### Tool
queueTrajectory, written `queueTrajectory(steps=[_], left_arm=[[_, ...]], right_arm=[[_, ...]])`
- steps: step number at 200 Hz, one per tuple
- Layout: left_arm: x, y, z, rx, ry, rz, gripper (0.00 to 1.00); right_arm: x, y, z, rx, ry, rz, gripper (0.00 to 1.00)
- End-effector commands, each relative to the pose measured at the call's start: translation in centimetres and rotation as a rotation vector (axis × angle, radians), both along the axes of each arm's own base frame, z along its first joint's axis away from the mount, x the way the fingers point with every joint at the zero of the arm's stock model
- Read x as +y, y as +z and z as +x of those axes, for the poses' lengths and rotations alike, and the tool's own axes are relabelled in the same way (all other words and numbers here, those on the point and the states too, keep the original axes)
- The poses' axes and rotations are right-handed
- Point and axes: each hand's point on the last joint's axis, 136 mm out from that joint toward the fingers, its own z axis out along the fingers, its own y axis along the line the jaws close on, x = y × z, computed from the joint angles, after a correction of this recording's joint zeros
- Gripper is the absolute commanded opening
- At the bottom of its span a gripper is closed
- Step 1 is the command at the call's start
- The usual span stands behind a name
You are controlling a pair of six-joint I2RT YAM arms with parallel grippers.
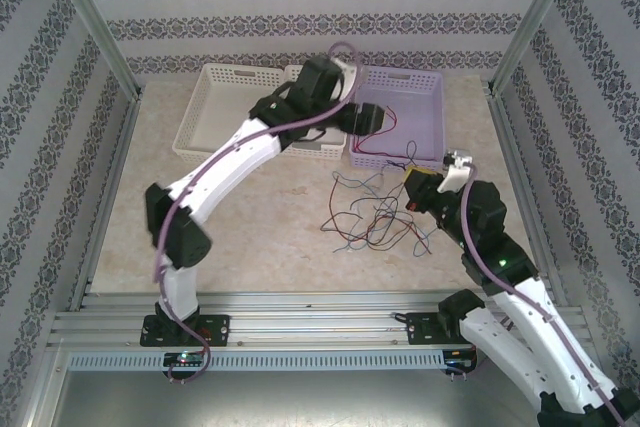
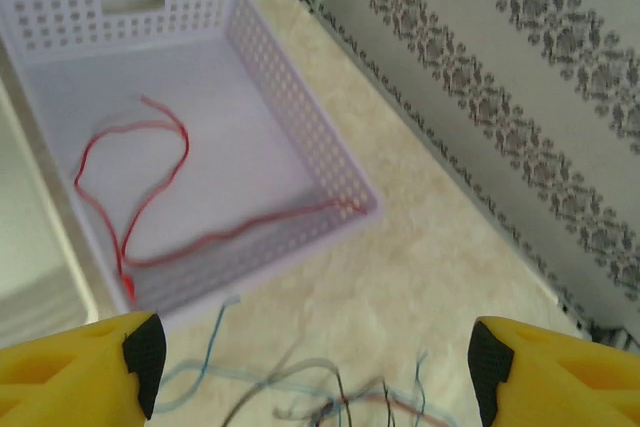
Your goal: Untangle the cables
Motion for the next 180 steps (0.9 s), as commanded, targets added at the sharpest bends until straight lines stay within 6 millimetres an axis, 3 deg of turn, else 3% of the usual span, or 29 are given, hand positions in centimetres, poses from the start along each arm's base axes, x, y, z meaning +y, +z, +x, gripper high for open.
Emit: queueTrajectory(steps=[1,39,83,120,156,180], left_arm=[[1.2,-1.8,-1.8,-0.005,0.019,-0.048,0.81],[3.5,-3.1,-8.3,0.010,-0.018,-0.187,0.81],[4.2,-7.2,-13.9,0.042,-0.059,-0.218,0.81],[3.3,-10.3,-16.0,0.071,-0.092,-0.233,0.81],[3.1,-11.2,-16.7,0.062,-0.098,-0.276,0.81],[3.5,-10.9,-16.9,0.042,-0.093,-0.293,0.81]], right_arm=[[1.2,3.0,0.0,-0.023,0.067,0.035,0.00],[2.5,4.5,0.4,-0.009,0.122,0.083,0.00],[3.8,7.5,0.6,-0.022,0.185,0.122,0.00],[6.0,12.7,0.3,-0.041,0.314,0.151,0.00],[8.0,17.7,0.1,-0.043,0.435,0.201,0.00],[9.5,19.9,-0.1,-0.032,0.530,0.250,0.00]])
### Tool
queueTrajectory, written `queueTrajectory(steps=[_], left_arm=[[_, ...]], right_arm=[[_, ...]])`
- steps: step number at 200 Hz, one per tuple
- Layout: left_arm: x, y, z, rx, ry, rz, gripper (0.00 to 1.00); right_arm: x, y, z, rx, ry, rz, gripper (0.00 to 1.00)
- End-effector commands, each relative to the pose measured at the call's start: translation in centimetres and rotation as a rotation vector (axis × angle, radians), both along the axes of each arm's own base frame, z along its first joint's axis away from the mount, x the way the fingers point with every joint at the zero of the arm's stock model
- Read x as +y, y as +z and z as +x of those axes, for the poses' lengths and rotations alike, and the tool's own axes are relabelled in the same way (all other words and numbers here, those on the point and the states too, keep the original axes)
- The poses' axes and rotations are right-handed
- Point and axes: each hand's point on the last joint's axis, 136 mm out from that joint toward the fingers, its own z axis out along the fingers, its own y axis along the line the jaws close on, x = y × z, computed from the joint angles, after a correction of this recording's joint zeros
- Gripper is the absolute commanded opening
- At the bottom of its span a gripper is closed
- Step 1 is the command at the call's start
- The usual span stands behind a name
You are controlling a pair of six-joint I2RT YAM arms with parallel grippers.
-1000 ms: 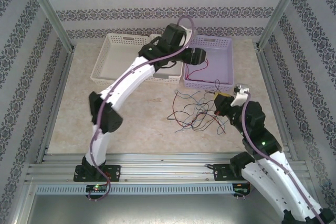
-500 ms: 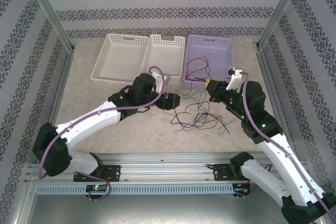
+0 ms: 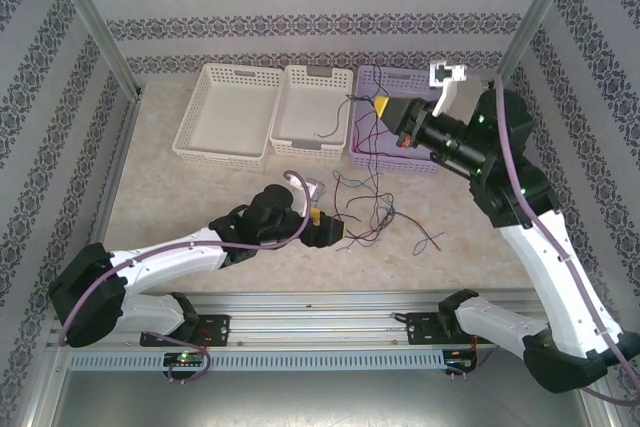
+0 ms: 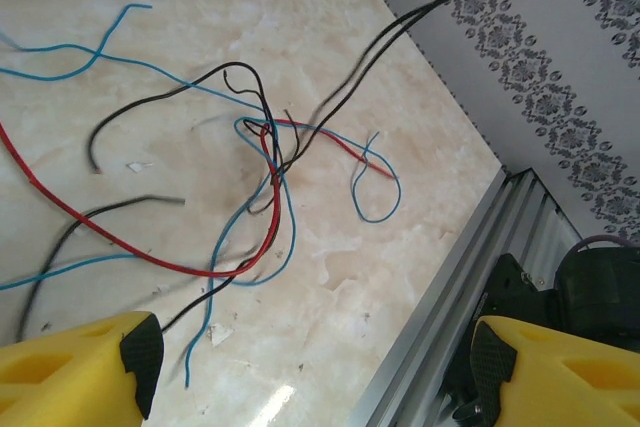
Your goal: Untangle the cables
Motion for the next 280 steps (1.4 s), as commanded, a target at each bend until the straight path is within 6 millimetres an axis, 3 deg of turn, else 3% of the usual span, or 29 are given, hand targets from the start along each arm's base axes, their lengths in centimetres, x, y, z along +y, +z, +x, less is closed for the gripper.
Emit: queueTrajectory(steps=[1,33,71,88,138,208,280], left_arm=[[-0.5,2.9,0.2,-0.076,0.012,-0.110,0.81],[0.8,5.4,-0.4,-0.157,0.029,-0.174,0.82],[2.3,9.7,-1.5,-0.290,0.027,-0.278,0.87],[2.4,10.7,-1.7,-0.328,0.014,-0.294,0.88],[1.2,11.0,-1.3,-0.394,-0.023,-0.294,0.90],[2.4,10.5,1.1,-0.470,0.098,-0.211,0.92],[1.7,10.3,1.5,-0.472,0.086,-0.254,0.90]], right_arm=[[1.6,1.6,-1.2,0.040,0.138,0.047,0.00],[2.9,0.8,-1.1,0.079,0.205,0.063,0.00],[4.2,-2.9,-1.1,0.126,0.241,0.051,0.00],[4.9,-4.1,-1.4,0.139,0.269,0.045,0.00],[6.1,-5.3,-3.1,0.146,0.347,0.047,0.00],[6.8,-5.6,-5.5,0.148,0.439,0.062,0.00],[8.1,-6.1,-7.2,0.147,0.515,0.051,0.00]])
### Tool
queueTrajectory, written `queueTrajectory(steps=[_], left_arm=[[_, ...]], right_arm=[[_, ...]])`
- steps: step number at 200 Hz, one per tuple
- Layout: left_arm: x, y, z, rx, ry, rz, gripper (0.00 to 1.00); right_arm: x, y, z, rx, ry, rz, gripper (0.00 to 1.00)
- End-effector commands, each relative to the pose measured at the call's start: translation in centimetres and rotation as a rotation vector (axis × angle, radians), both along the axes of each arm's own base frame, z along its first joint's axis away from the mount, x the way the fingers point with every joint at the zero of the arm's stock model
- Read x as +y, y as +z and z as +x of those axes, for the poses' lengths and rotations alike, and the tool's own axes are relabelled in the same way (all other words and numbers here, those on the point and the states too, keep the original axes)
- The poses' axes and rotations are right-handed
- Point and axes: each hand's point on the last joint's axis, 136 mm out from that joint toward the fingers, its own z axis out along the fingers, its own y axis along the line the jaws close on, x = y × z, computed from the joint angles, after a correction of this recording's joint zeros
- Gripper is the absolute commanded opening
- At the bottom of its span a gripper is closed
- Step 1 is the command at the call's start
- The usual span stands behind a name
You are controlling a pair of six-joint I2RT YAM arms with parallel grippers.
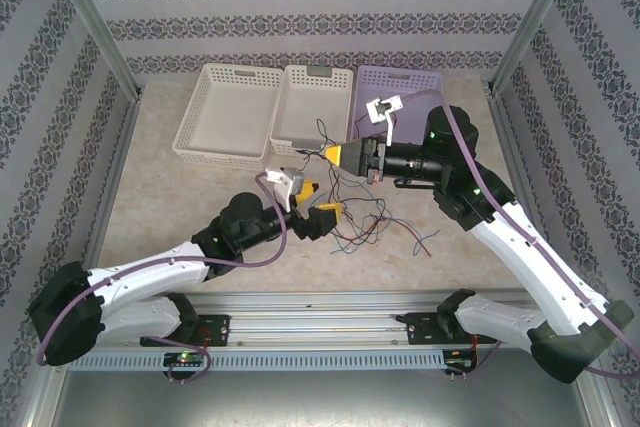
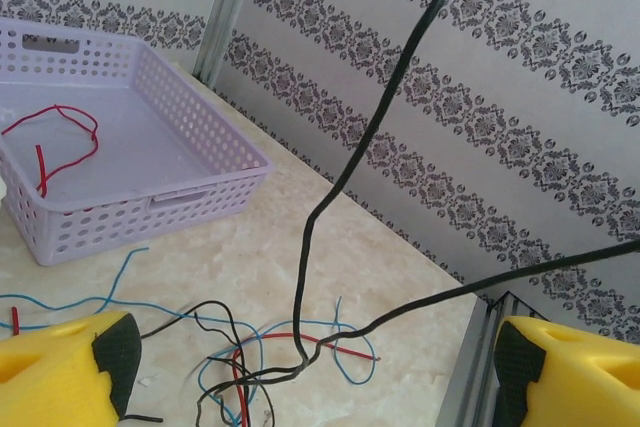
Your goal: Untangle the cables
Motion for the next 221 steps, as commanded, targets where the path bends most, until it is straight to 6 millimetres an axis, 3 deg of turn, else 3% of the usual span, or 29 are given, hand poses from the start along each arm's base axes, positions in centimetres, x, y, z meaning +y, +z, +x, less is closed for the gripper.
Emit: queueTrajectory(steps=[1,39,75,93,116,199,221], left_arm=[[-0.1,1.8,0.3,-0.064,0.005,-0.055,0.90],[0.3,1.7,0.9,-0.063,0.030,-0.060,0.88],[2.9,2.7,0.8,-0.102,0.113,-0.123,0.88],[3.7,3.2,0.8,-0.107,0.128,-0.151,0.81],[3.1,3.3,0.7,-0.104,0.097,-0.164,0.78],[1.3,3.7,-0.1,-0.089,-0.017,-0.207,0.89],[1.3,3.4,0.0,-0.087,-0.012,-0.199,0.84]], right_arm=[[0.4,0.6,-1.4,-0.032,0.055,0.023,0.00],[0.7,0.0,-2.4,-0.018,0.088,0.023,0.00],[-0.2,-0.6,-3.1,-0.040,0.067,-0.001,0.00],[-0.1,-0.5,-3.4,-0.038,0.088,0.007,0.00],[0.4,-0.7,-3.8,-0.028,0.117,0.014,0.00],[0.7,-1.4,-4.4,-0.024,0.145,0.007,0.00],[0.9,-1.5,-4.7,-0.021,0.162,0.009,0.00]])
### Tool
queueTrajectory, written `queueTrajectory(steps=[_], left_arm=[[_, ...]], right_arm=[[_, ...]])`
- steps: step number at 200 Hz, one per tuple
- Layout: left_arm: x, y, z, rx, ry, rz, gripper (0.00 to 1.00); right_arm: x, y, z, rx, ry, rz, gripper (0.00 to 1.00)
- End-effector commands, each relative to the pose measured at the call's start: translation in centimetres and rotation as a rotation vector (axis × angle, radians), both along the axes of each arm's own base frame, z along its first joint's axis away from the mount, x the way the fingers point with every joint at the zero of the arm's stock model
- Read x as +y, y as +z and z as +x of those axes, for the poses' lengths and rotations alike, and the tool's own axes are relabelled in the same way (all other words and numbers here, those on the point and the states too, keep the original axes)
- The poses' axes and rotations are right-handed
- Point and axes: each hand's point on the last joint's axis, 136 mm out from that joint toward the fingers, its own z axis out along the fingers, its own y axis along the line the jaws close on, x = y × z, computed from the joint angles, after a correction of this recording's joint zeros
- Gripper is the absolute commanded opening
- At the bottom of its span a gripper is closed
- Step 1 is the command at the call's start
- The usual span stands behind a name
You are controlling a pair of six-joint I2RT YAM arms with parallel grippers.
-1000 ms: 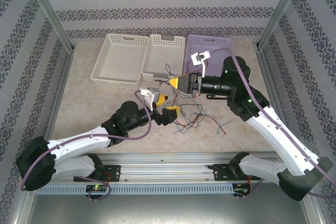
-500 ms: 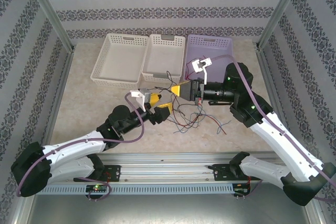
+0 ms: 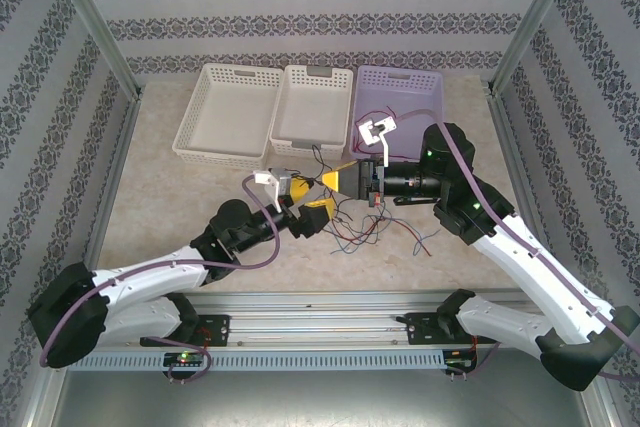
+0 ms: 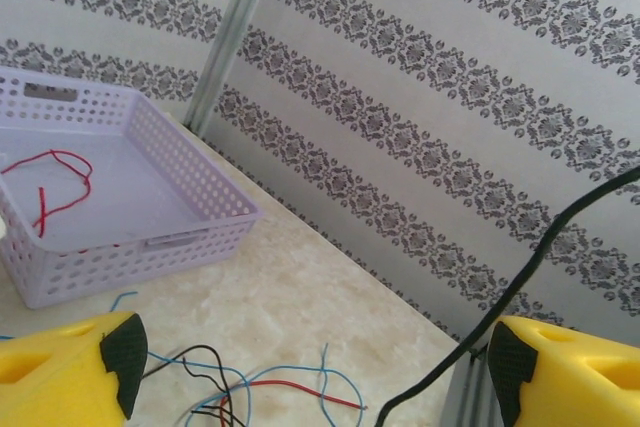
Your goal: Untangle the cables
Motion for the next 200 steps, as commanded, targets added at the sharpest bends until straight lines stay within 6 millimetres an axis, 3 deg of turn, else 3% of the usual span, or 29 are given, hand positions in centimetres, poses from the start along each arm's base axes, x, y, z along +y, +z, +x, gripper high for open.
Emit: queueTrajectory(steps=[1,49,85,101,112,148,179,200], left_arm=[[-0.1,2.4,-0.2,-0.047,-0.027,-0.067,0.83],[-0.2,2.4,0.5,-0.040,-0.014,-0.062,0.46],[-1.3,2.3,0.5,-0.028,-0.062,-0.082,0.30],[-1.2,2.0,0.5,-0.019,-0.073,-0.082,0.16],[-1.1,2.0,0.3,-0.016,-0.080,-0.081,0.00],[0.6,0.8,-0.3,0.028,-0.041,-0.050,0.00],[2.4,-0.9,-1.0,0.086,0.005,-0.003,0.00],[3.7,-1.8,-1.5,0.128,0.036,0.038,0.00]], right_arm=[[0.3,0.1,-0.9,-0.031,0.044,0.017,0.00],[0.5,-0.6,-1.2,-0.017,0.063,0.013,0.00],[0.6,-1.2,-0.9,-0.012,0.048,0.010,0.00],[0.3,-1.5,-0.5,-0.022,0.012,-0.008,0.00],[-0.1,-1.9,0.1,-0.029,-0.026,-0.031,0.00],[-2.6,-4.6,3.5,-0.032,-0.236,-0.140,0.00],[-5.6,-8.2,6.9,0.031,-0.418,-0.216,0.01],[-7.0,-10.4,8.2,0.065,-0.477,-0.250,0.04]])
